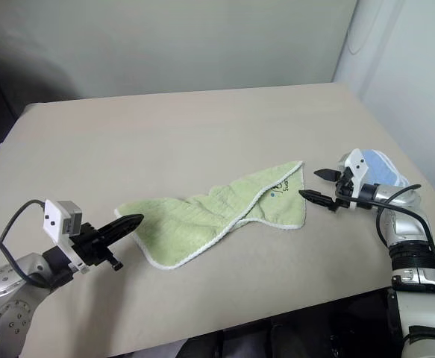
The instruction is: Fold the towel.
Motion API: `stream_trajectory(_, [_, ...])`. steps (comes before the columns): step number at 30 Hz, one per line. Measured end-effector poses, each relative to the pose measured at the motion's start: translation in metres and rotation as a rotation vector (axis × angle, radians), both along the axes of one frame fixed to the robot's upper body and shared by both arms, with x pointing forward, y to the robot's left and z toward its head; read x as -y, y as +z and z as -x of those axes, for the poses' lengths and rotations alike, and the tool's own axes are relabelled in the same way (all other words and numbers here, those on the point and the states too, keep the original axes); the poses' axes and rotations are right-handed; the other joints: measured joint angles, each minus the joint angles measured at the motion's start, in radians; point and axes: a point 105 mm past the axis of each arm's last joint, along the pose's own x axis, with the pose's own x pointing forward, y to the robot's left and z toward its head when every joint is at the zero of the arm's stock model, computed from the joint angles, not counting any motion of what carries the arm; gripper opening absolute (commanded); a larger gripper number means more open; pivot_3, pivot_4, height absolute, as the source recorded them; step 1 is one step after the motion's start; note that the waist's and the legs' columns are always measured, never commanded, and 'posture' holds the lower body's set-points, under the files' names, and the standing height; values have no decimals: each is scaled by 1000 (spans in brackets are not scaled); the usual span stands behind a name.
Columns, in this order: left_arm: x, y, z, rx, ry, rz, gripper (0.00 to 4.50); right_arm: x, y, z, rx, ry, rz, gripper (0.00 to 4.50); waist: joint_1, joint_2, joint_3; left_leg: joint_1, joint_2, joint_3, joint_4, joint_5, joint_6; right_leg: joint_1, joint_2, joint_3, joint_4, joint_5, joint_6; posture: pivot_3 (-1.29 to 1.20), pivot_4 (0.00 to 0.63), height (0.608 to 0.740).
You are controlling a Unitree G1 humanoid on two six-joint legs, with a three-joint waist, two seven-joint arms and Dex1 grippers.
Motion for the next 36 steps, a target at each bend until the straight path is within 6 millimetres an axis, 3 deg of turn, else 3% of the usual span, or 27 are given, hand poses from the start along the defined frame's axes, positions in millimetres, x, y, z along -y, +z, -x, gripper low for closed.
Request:
stream_trajectory(21, [8, 2, -14, 18, -47, -58, 0, 2, 3, -2, 39, -29, 1, 4487, 0, 0, 0, 0, 0, 0, 0, 0, 0, 0, 0, 0, 0, 0, 0, 0, 150, 740])
stream_trajectory(36, [17, -5, -1, -19, -163, -146, 0, -4, 2, -9, 60, -25, -25, 4487, 0, 0, 0, 0, 0, 0, 0, 0, 0, 0, 0, 0, 0, 0, 0, 0, 150, 740])
